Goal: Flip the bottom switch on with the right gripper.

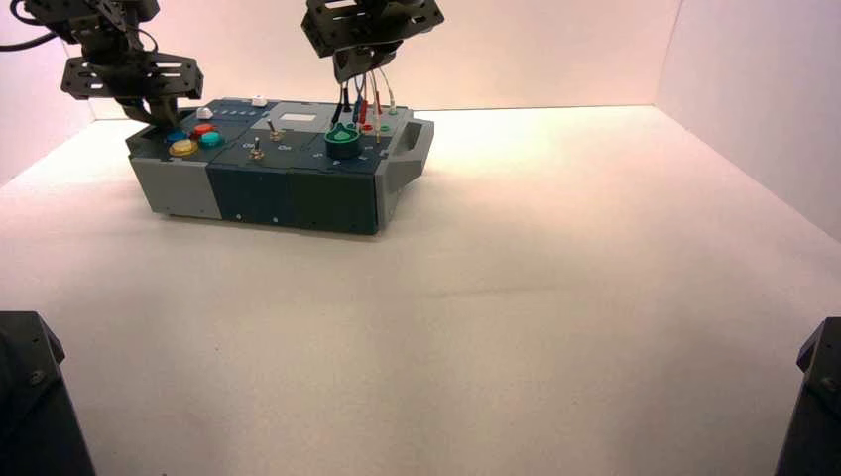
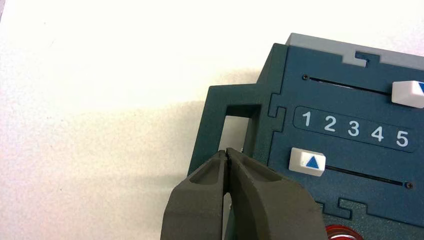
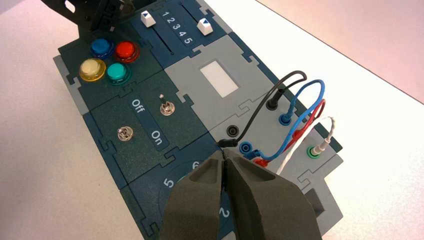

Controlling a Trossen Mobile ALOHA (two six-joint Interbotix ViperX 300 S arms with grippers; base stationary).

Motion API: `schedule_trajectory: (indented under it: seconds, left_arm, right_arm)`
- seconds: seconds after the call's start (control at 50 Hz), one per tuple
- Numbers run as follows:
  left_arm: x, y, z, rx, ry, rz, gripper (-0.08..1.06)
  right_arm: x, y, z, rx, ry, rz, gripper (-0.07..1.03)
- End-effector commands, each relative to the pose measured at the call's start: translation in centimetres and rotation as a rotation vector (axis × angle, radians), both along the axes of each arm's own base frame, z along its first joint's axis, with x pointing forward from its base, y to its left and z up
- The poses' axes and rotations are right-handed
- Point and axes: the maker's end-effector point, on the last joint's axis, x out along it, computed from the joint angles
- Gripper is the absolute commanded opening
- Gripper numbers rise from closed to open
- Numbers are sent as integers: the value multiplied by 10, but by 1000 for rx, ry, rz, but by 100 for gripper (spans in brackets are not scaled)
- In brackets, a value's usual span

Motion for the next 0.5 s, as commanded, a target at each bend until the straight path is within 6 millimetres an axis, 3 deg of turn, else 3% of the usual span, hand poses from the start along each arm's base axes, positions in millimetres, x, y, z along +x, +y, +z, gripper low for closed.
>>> schedule_trajectory:
  seconds: [0.02,0.5]
  left_arm:
    - [7,-3,10,5,-32,-7,-3]
    - [7,-5,7,6,-33,-10,-3]
  right_arm:
    - [5,4,20,36,-34,-4,-2]
    - [6,2,16,30,-25,-9,-2]
